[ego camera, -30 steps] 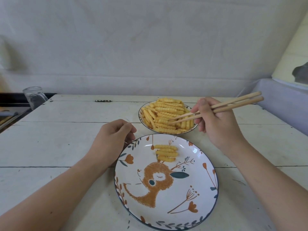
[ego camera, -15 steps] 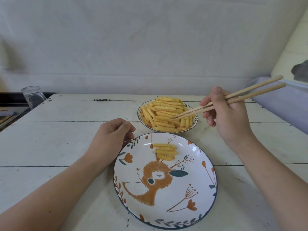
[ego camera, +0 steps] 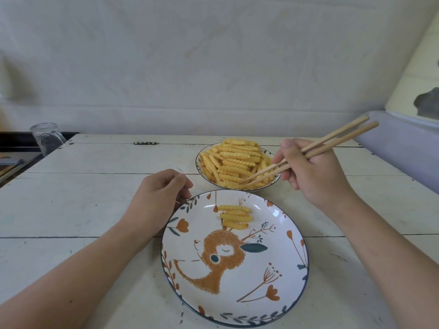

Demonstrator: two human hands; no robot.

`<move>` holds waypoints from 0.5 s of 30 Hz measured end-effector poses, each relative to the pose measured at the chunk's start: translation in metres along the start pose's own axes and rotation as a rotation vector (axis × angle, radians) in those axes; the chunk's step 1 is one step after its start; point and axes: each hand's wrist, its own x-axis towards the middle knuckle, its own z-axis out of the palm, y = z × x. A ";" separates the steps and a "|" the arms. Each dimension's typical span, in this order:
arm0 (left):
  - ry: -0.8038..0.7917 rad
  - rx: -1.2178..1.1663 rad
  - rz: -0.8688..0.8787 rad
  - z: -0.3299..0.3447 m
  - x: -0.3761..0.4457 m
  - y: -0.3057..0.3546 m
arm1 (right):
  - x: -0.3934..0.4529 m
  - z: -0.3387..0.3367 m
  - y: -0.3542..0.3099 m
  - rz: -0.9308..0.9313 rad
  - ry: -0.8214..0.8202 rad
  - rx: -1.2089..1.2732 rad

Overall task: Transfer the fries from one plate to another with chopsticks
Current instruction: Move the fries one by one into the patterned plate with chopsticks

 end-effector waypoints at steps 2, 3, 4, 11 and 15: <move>-0.004 -0.001 0.000 0.000 0.000 0.000 | -0.001 0.001 -0.002 -0.008 -0.029 -0.001; -0.005 -0.003 0.000 0.000 0.000 0.000 | -0.001 0.001 -0.003 -0.016 -0.053 -0.012; -0.007 -0.005 0.000 -0.001 0.000 0.000 | -0.001 0.001 -0.003 -0.023 -0.076 -0.024; -0.008 -0.006 -0.006 -0.001 0.000 0.000 | 0.001 0.000 -0.006 -0.003 0.107 0.093; -0.009 -0.005 -0.001 -0.001 -0.001 0.000 | 0.004 -0.006 -0.015 0.026 0.175 0.234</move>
